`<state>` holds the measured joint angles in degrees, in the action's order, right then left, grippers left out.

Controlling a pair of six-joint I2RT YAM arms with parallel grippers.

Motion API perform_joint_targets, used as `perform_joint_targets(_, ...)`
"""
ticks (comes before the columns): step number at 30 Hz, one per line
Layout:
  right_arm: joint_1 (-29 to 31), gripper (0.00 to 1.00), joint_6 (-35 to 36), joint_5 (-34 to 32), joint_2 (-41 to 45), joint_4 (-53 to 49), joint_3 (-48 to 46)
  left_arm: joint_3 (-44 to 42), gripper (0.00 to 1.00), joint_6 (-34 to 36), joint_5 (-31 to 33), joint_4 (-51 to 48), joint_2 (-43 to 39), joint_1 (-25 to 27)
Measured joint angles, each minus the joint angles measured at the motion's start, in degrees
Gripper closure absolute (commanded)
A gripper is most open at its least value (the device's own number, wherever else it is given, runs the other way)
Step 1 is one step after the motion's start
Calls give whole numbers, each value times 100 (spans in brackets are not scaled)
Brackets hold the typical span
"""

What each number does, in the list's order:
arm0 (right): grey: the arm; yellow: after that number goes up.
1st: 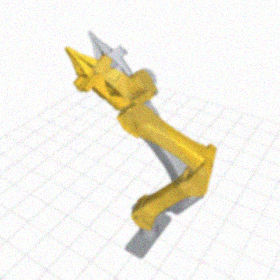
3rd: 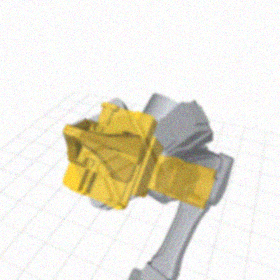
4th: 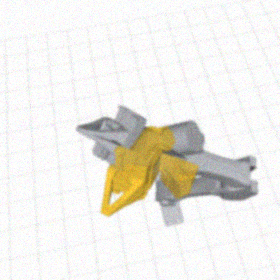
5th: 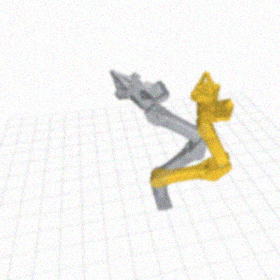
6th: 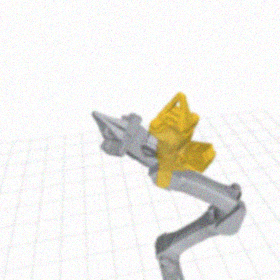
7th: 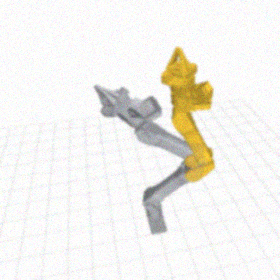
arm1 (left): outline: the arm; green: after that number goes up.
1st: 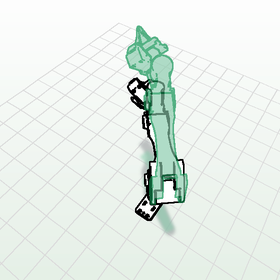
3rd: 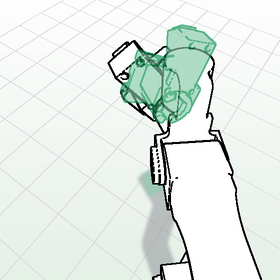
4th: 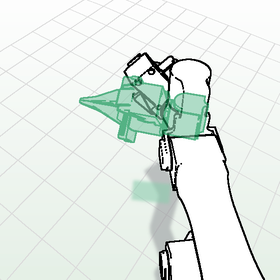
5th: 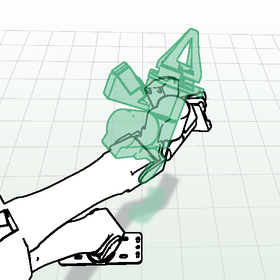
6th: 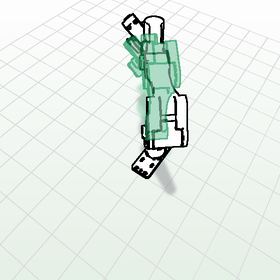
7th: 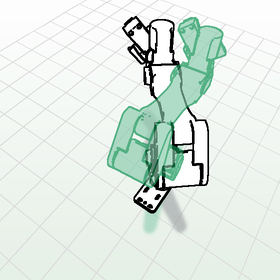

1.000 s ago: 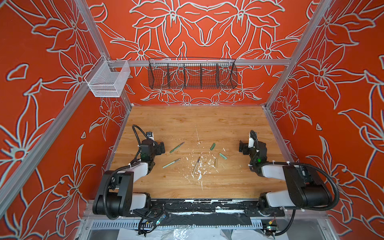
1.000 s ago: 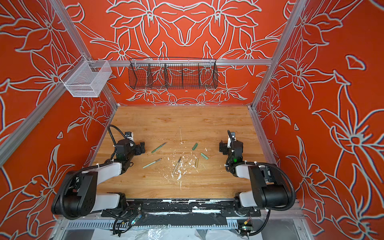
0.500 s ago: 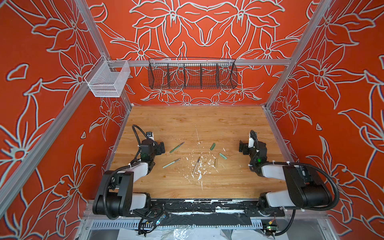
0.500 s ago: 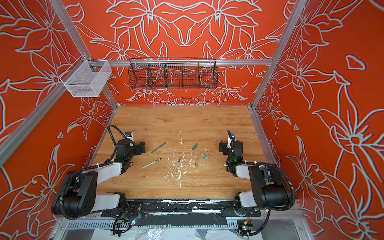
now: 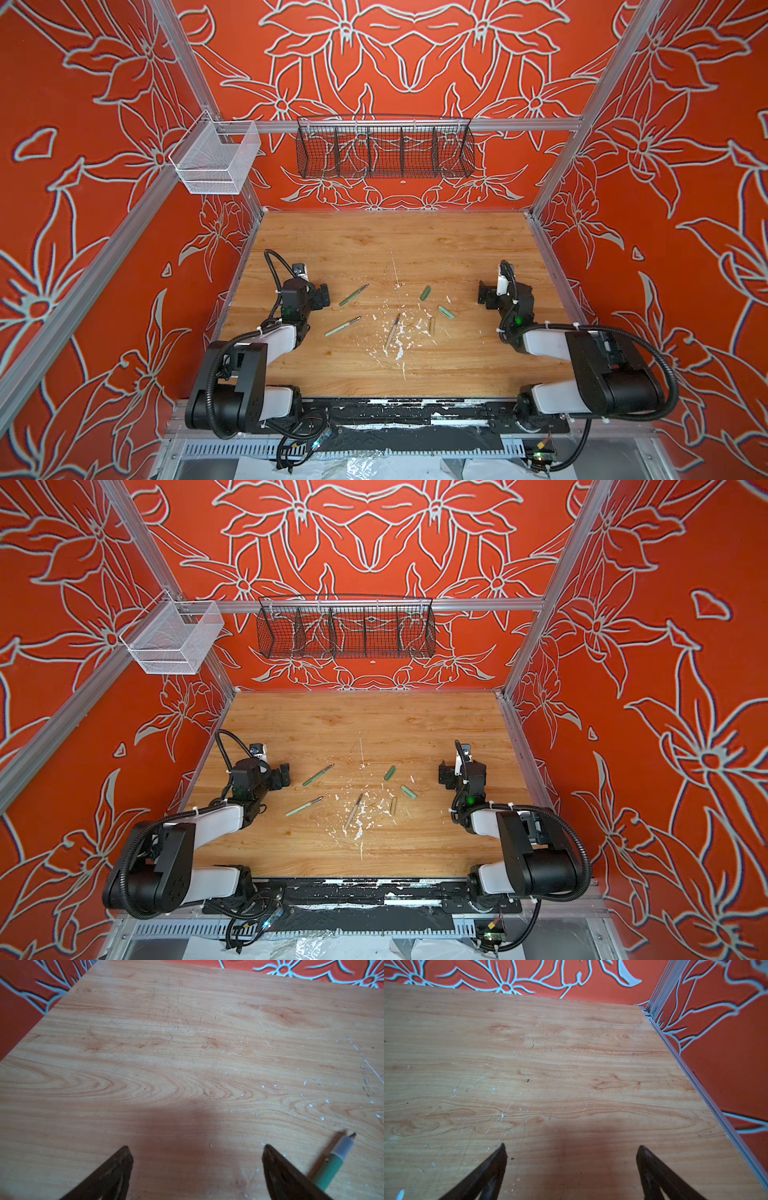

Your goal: Insert the pens into the pen caps

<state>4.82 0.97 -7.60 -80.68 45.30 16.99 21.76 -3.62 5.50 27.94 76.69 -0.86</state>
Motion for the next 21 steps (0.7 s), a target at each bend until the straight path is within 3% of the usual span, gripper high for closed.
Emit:
perform_joint_targets(8, 2, 2, 15, 0, 68, -129, 33, 0, 3, 0, 0, 2, 0, 0)
perform_joint_targets(16, 11, 3, -299, 140, 1215, -2153, 1259, 22, 3, 2, 2, -39, -2, 0)
perform_joint_targets(21, 199, 9, -927, 723, 1705, -3644, 2041, 1200, 3, -83, 240, -1528, -192, 0)
